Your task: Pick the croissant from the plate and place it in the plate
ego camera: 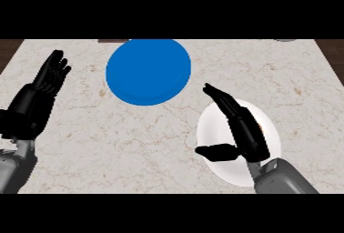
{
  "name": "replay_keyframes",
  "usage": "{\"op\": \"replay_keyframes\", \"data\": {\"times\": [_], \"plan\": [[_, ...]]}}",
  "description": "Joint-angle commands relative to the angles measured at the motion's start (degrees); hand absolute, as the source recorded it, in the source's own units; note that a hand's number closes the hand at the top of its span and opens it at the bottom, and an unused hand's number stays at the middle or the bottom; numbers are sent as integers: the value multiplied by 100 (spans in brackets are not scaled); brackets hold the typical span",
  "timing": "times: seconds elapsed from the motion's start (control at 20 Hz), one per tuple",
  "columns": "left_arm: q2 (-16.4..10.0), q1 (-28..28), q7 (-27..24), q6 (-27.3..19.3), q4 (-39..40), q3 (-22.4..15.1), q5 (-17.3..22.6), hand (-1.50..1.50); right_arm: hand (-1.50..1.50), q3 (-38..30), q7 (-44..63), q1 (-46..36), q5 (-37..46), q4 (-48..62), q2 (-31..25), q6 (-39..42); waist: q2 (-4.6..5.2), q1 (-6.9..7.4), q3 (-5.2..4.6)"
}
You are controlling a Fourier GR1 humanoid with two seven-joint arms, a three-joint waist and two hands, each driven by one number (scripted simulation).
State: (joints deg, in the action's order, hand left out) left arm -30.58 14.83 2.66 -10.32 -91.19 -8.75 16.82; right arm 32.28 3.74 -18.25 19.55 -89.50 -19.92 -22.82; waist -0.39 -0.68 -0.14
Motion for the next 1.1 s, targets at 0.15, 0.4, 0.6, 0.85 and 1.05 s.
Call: {"op": "replay_keyframes", "data": {"times": [0.15, 0.4, 0.6, 0.85, 1.05], "plan": [[-108, 9, 89, 99, -34, 109, 15, 0, -150, 86, 2601, -736, 752, -384, -1126, 1593, -42, 18, -24], [46, -32, 18, 104, -1, 34, -12, 0, -150, 380, 4198, -1195, 341, -915, -1377, 3354, -24, 24, -21], [91, 54, -31, 158, 98, 78, -65, 0, -150, 445, 5203, -1229, -215, -1228, -1258, 4327, 14, 10, -2], [150, 33, 10, 374, 107, 226, -74, 0, -150, 510, 5541, -1099, 37, -900, -859, 4540, 35, 70, 11], [417, -20, 26, 282, 52, 171, -257, 0, -150, 143, 5393, -1495, 207, -387, -783, 4781, 40, 91, 12]]}}
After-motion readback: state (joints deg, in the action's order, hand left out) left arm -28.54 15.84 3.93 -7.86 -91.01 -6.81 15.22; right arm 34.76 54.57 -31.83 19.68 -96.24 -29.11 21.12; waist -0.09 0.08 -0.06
